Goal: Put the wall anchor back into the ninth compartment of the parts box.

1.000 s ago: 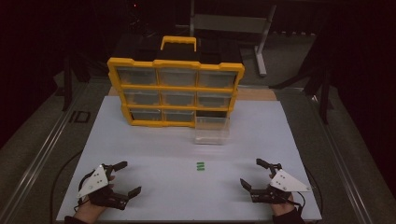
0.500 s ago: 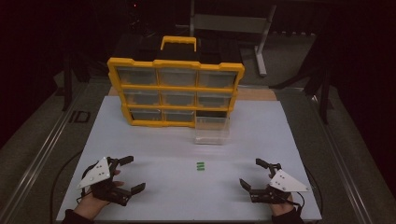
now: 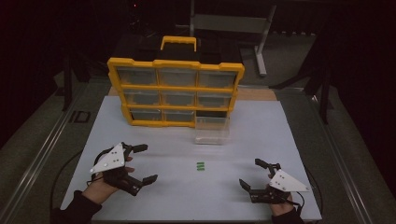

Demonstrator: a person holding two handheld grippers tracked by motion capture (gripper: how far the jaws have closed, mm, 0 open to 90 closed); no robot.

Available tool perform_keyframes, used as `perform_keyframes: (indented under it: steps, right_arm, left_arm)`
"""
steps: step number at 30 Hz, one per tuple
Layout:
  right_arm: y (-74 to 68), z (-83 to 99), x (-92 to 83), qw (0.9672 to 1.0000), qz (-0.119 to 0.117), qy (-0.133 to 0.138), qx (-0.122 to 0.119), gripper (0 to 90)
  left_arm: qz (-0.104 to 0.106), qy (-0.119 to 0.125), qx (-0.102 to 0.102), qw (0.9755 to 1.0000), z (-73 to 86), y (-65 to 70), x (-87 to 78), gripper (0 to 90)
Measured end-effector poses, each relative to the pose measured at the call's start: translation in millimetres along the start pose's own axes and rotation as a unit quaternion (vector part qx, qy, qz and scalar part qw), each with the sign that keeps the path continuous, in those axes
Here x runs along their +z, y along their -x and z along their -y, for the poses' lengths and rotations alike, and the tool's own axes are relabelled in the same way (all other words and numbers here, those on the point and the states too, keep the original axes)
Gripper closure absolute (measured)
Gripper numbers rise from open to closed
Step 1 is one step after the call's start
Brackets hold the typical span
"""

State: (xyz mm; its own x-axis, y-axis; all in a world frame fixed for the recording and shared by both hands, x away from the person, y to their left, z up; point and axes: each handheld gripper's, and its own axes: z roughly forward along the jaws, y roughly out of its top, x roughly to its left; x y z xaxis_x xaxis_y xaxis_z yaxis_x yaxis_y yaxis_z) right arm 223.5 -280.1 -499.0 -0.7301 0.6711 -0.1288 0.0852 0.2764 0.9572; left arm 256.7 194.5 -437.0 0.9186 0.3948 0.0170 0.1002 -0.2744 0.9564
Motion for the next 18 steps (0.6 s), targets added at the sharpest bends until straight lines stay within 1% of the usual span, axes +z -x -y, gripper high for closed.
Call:
perform_keyframes:
  steps: [4,7,8,10,11,14,18]
  right_arm:
    - [-0.2,0.3,0.4,1.0000,-0.003,-0.004,0.001,10.0]
    - [-0.3,0.0,0.7,1.0000,-0.003,-0.003,-0.002,9.9]
    - [-0.2,0.0,0.6,1.0000,-0.004,-0.002,-0.002,10.0]
    - [0.0,0.0,0.4,1.0000,-0.003,-0.001,-0.002,10.0]
    - [0.1,0.0,0.2,1.0000,-0.003,-0.001,-0.001,9.9]
    - [0.1,-0.1,0.1,1.0000,-0.003,-0.001,-0.001,10.0]
    - [-0.4,-0.4,0.0,1.0000,-0.004,-0.001,-0.001,10.0]
  left_arm:
    - [0.013,-0.004,0.007,0.9999,-10.5,-3.5,8.3,0.1]
    - [0.023,-0.006,0.007,0.9997,-16.3,-6.5,14.4,0.1]
    - [0.023,-0.006,0.007,0.9997,-16.3,-6.5,14.4,0.1]
    - [0.032,-0.009,0.012,0.9994,-21.3,-8.4,20.7,0.1]
    - [0.032,-0.009,0.012,0.9994,-21.3,-8.4,20.7,0.1]
    - [0.045,-0.010,0.017,0.9988,-27.6,-9.5,29.9,0.1]
    - [0.054,-0.013,0.017,0.9983,-31.6,-8.8,38.6,0.1]
